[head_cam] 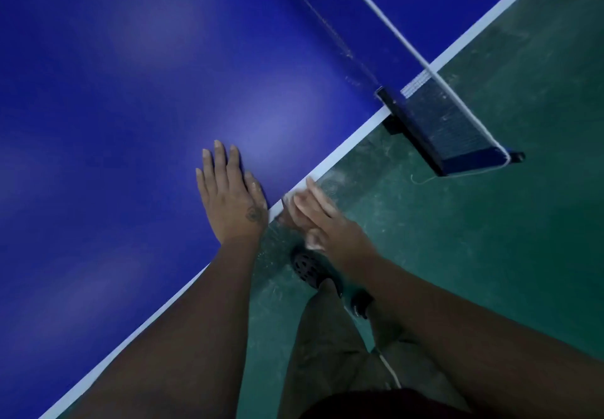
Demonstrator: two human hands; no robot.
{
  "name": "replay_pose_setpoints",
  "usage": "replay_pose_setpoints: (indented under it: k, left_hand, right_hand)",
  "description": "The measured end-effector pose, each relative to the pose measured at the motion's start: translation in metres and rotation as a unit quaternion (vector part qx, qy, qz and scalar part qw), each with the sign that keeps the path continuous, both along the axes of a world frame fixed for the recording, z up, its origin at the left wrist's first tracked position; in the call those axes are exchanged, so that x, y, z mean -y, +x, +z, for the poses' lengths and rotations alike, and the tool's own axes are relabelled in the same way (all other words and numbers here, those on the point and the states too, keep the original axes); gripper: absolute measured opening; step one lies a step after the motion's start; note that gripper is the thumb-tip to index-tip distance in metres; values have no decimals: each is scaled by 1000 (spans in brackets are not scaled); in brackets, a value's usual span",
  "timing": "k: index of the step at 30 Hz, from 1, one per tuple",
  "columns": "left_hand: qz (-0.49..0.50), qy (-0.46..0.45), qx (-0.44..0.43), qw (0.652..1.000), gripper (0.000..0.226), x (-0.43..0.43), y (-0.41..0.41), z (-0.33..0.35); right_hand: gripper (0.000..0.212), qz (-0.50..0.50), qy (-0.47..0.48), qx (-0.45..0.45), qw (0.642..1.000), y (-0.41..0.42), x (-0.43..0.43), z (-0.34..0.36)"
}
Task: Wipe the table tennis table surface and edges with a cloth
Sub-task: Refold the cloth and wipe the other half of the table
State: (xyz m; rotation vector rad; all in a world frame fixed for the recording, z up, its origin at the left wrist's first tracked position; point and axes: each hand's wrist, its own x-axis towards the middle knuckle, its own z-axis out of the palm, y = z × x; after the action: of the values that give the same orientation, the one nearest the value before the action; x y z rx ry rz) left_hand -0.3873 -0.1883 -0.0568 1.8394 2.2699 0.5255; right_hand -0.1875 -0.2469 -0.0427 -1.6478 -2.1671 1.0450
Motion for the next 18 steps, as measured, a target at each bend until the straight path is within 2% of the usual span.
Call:
replay_pose_setpoints:
  k: [1, 3, 5, 8, 11, 14, 18]
  left_hand:
    - [-3, -8, 11, 1000, 51, 2, 0, 2]
    - [-5, -35, 48, 998, 51, 7, 3, 11]
    - [11, -62, 120, 991, 55, 15, 10, 28]
    - [29, -59, 220, 973, 57, 33, 33, 59]
    - [-16, -73, 293, 953, 41, 58, 74, 93]
    - [-95, -105, 367, 920, 32, 77, 122, 129]
    - [-135, -119, 439, 880, 31, 86, 177, 172]
  right_hand:
    - [73, 32, -47, 10, 998, 16, 1, 1]
    - [53, 2, -120, -22, 993, 47, -3, 18]
    - [51, -96, -175, -24, 980, 72, -2, 42]
    - [57, -232, -163, -64, 957, 96, 5, 76]
    - [62, -317, -153, -141, 925, 110, 16, 106]
    - [68, -342, -132, -190, 911, 129, 31, 131]
    - [76, -344, -123, -244, 898, 156, 41, 155]
